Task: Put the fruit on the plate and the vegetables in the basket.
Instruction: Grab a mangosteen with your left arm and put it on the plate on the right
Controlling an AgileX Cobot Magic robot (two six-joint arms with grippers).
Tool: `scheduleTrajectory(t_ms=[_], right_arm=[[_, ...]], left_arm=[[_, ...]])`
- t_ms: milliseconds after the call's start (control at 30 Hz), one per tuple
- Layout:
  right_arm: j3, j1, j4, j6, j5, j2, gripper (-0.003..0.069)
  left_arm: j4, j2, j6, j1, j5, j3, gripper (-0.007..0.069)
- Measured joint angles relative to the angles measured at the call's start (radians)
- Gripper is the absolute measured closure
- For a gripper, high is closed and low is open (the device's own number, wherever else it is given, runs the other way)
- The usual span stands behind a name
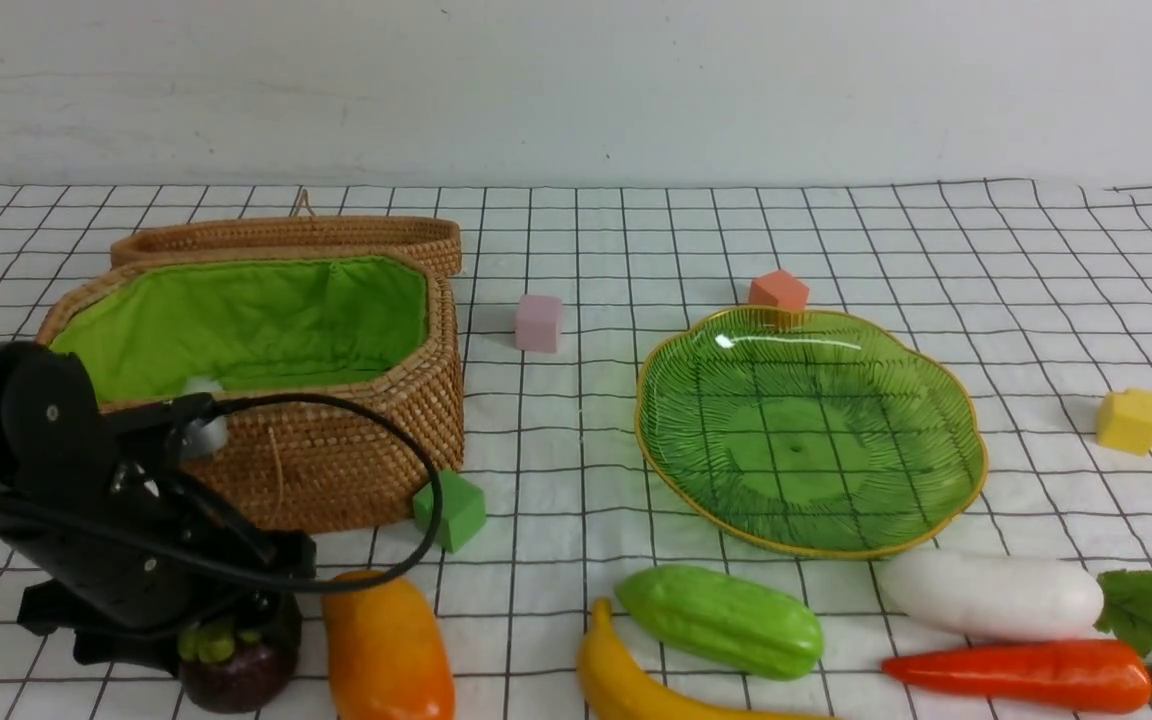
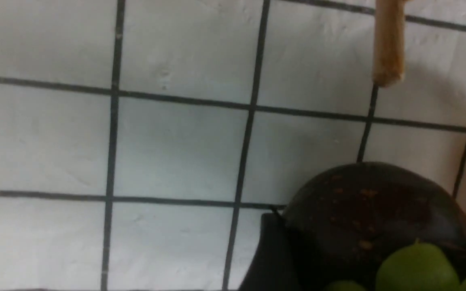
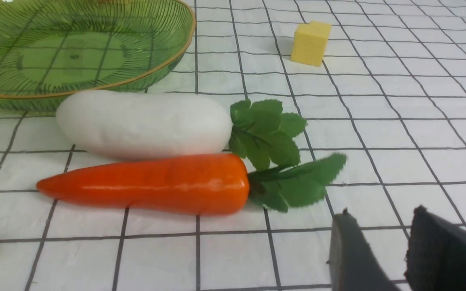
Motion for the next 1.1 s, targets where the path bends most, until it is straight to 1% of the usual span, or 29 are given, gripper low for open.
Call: scheduleTrajectory(t_ms=[33,67,167,233,300,333,367,500,567,600,633,700,733,767,800,867,967,1100], right_arm=[[0.000,0.000,0.000,0.000,0.000,0.000,0.0420],[0.000,0.000,0.000,0.000,0.000,0.000,0.0421],[0.000,0.000,0.000,0.000,0.000,0.000,0.0421],[0.000,0.000,0.000,0.000,0.000,0.000,0.0421],[0.000,0.000,-0.001,0.000,0.000,0.000,0.0421],[0.000,0.000,-0.001,0.000,0.000,0.000,0.0421],[0.000,0.000,0.000,0.000,0.000,0.000,0.0421],[0.000,0.000,0.000,0.000,-0.001,0.000,0.0421],[0.000,0.000,0.000,0.000,-0.001,0.000,0.0421],[0.000,0.000,0.000,0.000,-0.001,0.000,0.0421],[0.000,0.000,0.000,0.000,-0.001,0.000,0.0421],[0.000,0.000,0.000,0.000,-0.001,0.000,0.0421],[0.000,0.000,0.000,0.000,-0.001,0.000,0.0421],[0.000,0.000,0.000,0.000,-0.001,0.000,0.0421],[0.000,0.000,0.000,0.000,-0.001,0.000,0.0421],[0.000,0.000,0.000,0.000,-0.001,0.000,0.0421],[0.000,0.000,0.000,0.000,-0.001,0.000,0.0421],[0.000,0.000,0.000,0.000,-0.001,0.000,0.0421]], left_arm=[[0.000,-0.001,-0.001,0.000,0.033,-0.023,0.0078],[0.000,-0.001,-0.002,0.000,0.033,-0.028,0.0078],[-0.004,-0.020,-0.016,0.000,0.152,-0.148,0.0078],[-0.033,-0.031,-0.018,-0.007,0.226,-0.241,0.0078],[-0.071,-0.033,-0.003,-0.034,0.267,-0.337,0.0078],[-0.071,-0.033,0.000,-0.034,0.267,-0.346,0.0078],[-0.106,-0.031,0.032,-0.086,0.268,-0.424,0.0078],[-0.139,0.020,0.072,-0.228,0.209,-0.572,0.0078],[-0.150,0.120,0.068,-0.314,0.167,-0.695,0.0078],[-0.151,0.131,0.068,-0.320,0.165,-0.706,0.0078],[-0.151,0.198,0.065,-0.357,0.156,-0.770,0.0078],[-0.151,0.344,0.064,-0.400,0.149,-0.892,0.0078],[-0.151,0.356,0.064,-0.403,0.149,-0.902,0.0078],[-0.151,0.454,0.063,-0.424,0.149,-0.981,0.0078],[-0.151,0.478,0.063,-0.429,0.149,-0.990,0.0078],[-0.151,0.610,0.053,-0.446,0.149,-1.111,0.0078],[-0.144,0.725,0.032,-0.449,0.151,-1.214,0.0078],[-0.094,0.815,0.009,-0.449,0.175,-1.306,0.0078]])
